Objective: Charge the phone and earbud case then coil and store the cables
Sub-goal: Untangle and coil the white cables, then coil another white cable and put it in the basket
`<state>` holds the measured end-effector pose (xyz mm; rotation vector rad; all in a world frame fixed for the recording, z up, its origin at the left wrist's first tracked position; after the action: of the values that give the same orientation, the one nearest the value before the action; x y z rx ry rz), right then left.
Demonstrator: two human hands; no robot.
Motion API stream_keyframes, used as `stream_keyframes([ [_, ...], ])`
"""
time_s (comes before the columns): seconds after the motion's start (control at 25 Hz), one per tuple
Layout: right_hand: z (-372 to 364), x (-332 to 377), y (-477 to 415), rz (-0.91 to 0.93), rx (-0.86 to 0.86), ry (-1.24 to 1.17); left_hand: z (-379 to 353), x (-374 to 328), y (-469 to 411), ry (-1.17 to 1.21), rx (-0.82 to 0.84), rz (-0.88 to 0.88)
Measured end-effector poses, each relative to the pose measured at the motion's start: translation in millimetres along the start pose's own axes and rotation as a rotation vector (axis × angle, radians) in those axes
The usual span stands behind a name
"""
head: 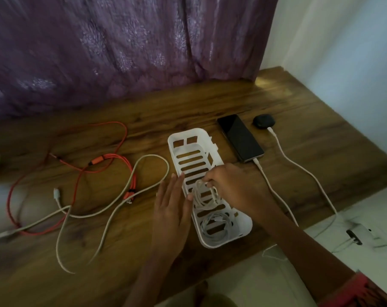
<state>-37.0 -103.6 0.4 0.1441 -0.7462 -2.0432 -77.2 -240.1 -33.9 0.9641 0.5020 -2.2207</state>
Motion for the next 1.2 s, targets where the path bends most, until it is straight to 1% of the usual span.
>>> stream_keyframes([
  [0.04, -6.9, -1.1, -4.6, -0.04, 0.093, 0.059, -0.3, 1.7, 0.0, -0.037, -0.016, -0.003],
  [0.08, -10.4, 0.0, -4.5, -0.033, 0.087, 0.092, -0.9, 2.8, 0.2, -0.06, -0.032, 0.0],
  [0.16, 0.1, 6.4, 6.3, 0.106, -0.179, 0.109, -1.7, 1.2, 0.7, -0.079, -0.061, 0.006],
  [0.2, 2.7, 6.7, 16.8, 0.164, -0.272, 0.119, -2.3, 0.2, 1.5, -0.08, -0.069, 0.016],
  [0.24, 3.8, 8.7, 23.0, 0.204, -0.313, 0.149, -3.3, -0.5, 2.1, -0.078, -0.073, 0.026],
  [0.32, 0.4, 10.0, 24.9, 0.211, -0.278, 0.216, -4.4, -3.3, 3.1, -0.075, -0.083, 0.031],
  [0.44, -6.4, 13.3, 12.9, 0.193, -0.109, 0.311, -5.5, -3.6, 3.6, -0.072, -0.094, 0.03],
  [0.48, -8.0, 12.6, 9.7, 0.188, -0.088, 0.31, -6.0, -2.9, 3.4, -0.071, -0.091, 0.032],
  [0.56, -8.5, 8.1, 8.5, 0.172, -0.118, 0.236, -6.1, -1.1, 3.5, -0.088, -0.078, 0.039],
  [0.64, -6.8, 7.4, 11.3, 0.191, -0.217, 0.17, -5.5, -1.5, 3.8, -0.119, -0.059, 0.026],
  [0.72, -3.6, 7.4, 17.2, 0.254, -0.401, 0.138, -0.6, -2.1, 4.6, -0.128, -0.046, 0.008],
  [0.8, 8.4, 12.6, 26.0, 0.273, -0.583, 0.072, 9.0, 0.4, 7.4, -0.098, -0.055, 0.028],
  [0.92, 22.9, 39.3, 39.3, 0.321, -0.749, -0.042, 37.6, 10.3, 16.4, -0.07, -0.143, 0.058],
  [1.0, 24.8, 66.7, 43.3, 0.381, -0.777, -0.143, 58.6, 19.1, 22.1, -0.081, -0.197, 0.055],
  [1.08, 17.2, 100.9, 37.8, 0.419, -0.751, -0.204, 88.0, 33.7, 30.6, -0.118, -0.275, 0.035],
  [1.12, 10.4, 120.0, 33.0, 0.435, -0.72, -0.254, 104.6, 43.2, 35.8, -0.143, -0.33, 0.016],
  [1.2, -5.9, 158.8, 24.1, 0.448, -0.63, -0.447, 138.4, 62.8, 47.5, -0.142, -0.45, -0.01],
])
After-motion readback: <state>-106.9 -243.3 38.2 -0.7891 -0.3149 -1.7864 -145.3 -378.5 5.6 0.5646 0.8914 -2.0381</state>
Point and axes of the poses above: each hand's wrist, its own y-axis away from the middle knuckle, its own z-axis out of the back of the hand, x = y × z, the point moved 6 cm from there along -y, towards the middle knuckle, and after that the axes turned 1 degree about -y, right-handed, at the moved point
